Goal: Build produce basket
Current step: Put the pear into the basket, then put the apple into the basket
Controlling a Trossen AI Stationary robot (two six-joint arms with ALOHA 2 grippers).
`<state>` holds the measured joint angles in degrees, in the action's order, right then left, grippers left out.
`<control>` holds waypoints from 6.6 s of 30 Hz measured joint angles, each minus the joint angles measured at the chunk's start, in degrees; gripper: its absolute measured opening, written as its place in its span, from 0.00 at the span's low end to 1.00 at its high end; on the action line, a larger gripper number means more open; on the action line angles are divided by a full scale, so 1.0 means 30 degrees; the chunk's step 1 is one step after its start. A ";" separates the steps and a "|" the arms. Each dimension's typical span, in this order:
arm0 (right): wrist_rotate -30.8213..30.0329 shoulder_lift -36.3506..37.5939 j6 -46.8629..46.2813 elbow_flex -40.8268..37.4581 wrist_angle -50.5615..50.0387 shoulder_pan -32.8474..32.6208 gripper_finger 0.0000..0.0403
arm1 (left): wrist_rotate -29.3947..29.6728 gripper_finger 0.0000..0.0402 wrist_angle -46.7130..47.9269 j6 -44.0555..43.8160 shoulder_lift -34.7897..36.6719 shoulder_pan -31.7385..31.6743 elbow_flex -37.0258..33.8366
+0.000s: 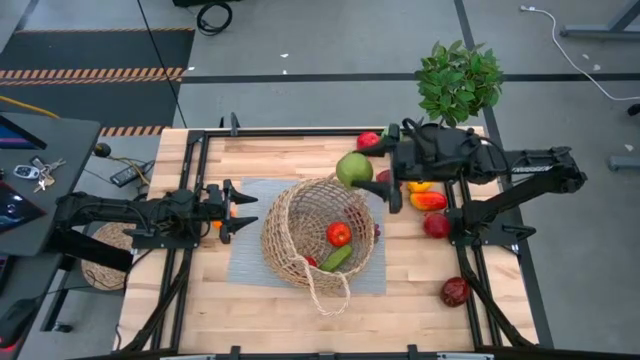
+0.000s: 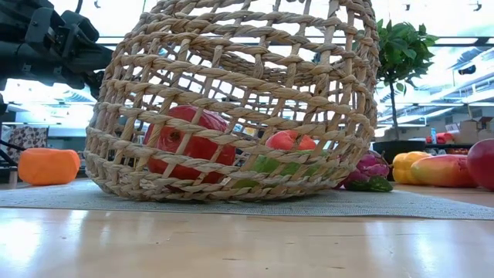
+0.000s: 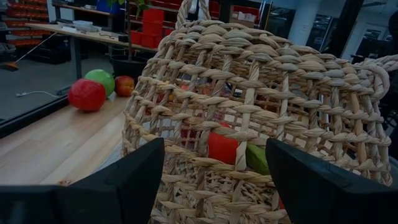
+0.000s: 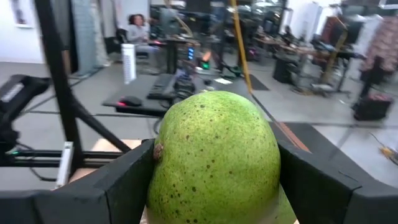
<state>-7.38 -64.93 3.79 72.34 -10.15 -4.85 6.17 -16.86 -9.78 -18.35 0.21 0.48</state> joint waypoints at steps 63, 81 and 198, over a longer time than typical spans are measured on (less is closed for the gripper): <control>-0.7669 -0.2747 1.6466 -0.0029 -0.3409 -0.3342 0.79 | 0.0000 0.71 0.0007 0.0000 0.0000 0.0000 0.0002; -0.7118 -0.6153 0.5638 -0.0029 -0.1887 -0.3196 0.80 | 0.0000 0.71 -0.0007 0.0002 0.0000 -0.0002 -0.0003; -0.5238 0.2458 -1.1084 -0.5346 -1.1961 -0.1217 0.95 | 0.0000 0.71 0.0007 -0.0005 0.0000 -0.0007 0.0002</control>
<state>-23.09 -57.55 -29.46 56.30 -46.03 -8.50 6.17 -16.84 -9.80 -18.35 0.19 0.49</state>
